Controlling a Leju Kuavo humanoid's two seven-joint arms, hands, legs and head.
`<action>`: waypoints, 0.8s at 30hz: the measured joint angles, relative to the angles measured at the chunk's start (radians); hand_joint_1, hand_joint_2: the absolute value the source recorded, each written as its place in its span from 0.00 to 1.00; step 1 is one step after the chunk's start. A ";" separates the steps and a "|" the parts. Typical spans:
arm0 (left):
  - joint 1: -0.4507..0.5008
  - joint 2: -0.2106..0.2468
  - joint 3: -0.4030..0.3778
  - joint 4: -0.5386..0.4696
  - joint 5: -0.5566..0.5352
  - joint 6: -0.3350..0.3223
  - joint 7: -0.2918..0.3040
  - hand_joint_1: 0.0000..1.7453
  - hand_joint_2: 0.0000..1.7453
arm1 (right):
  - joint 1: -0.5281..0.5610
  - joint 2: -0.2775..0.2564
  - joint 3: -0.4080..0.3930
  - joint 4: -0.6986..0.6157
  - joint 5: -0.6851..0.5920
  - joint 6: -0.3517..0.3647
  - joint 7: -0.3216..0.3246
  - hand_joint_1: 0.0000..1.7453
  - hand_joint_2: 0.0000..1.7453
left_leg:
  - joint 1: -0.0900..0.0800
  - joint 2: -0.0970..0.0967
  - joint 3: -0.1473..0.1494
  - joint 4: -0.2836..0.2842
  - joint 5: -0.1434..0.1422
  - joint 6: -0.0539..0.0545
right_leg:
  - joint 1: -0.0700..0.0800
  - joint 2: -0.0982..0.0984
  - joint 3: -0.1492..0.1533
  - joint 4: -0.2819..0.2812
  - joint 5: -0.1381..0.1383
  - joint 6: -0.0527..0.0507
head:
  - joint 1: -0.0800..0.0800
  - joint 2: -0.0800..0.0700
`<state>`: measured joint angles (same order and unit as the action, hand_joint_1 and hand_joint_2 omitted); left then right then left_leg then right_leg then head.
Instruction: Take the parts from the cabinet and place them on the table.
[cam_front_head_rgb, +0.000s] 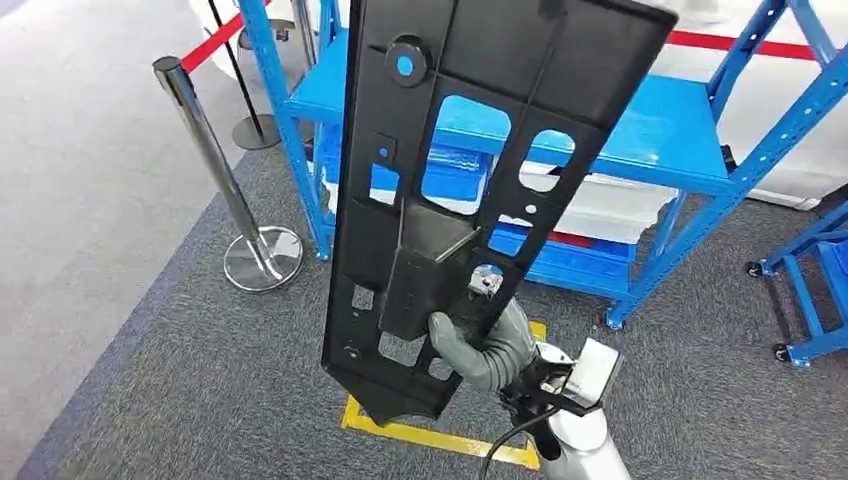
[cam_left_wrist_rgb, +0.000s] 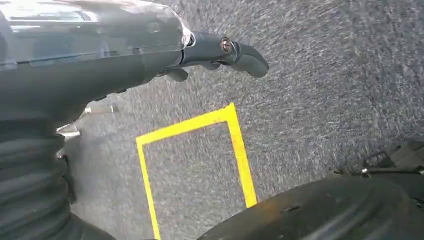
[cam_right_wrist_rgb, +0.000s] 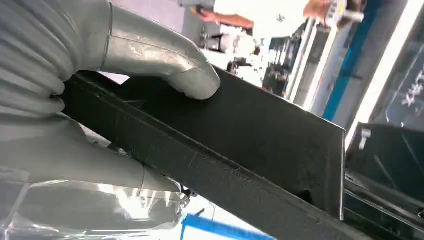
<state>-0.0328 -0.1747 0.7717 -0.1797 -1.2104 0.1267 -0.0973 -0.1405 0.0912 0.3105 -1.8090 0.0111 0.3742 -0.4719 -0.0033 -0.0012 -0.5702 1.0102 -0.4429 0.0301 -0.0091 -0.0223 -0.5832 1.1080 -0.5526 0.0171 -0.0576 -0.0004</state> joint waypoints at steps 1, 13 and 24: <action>-0.001 0.000 0.000 0.000 0.000 -0.001 0.000 0.00 1.00 | 0.002 0.000 0.000 0.000 0.000 0.000 0.000 1.00 1.00 | -0.001 -0.008 -0.006 0.000 0.003 0.004 | -0.001 0.012 -0.037 0.081 -0.045 0.001 | 0.000 0.000; -0.017 -0.006 0.000 -0.001 -0.007 -0.006 0.006 0.00 1.00 | 0.008 -0.001 0.000 -0.002 0.008 0.000 0.000 1.00 1.00 | -0.012 -0.146 -0.044 -0.005 0.047 -0.036 | -0.005 0.075 0.045 -0.099 0.073 -0.038 | 0.000 0.000; -0.004 0.000 0.000 -0.001 -0.016 -0.004 0.015 0.00 1.00 | 0.004 -0.001 0.000 -0.015 0.021 0.005 -0.003 1.00 1.00 | -0.007 0.049 -0.003 0.001 -0.001 -0.058 | 0.003 -0.067 0.040 -0.095 0.074 -0.033 | -0.002 0.000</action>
<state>-0.0368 -0.1743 0.7721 -0.1808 -1.2261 0.1228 -0.0820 -0.1365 0.0900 0.3101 -1.8242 0.0317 0.3792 -0.4745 -0.0104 0.0478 -0.5730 1.0109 -0.4439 -0.0275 -0.0065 -0.0892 -0.5431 1.0130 -0.4791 -0.0162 -0.0591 -0.0004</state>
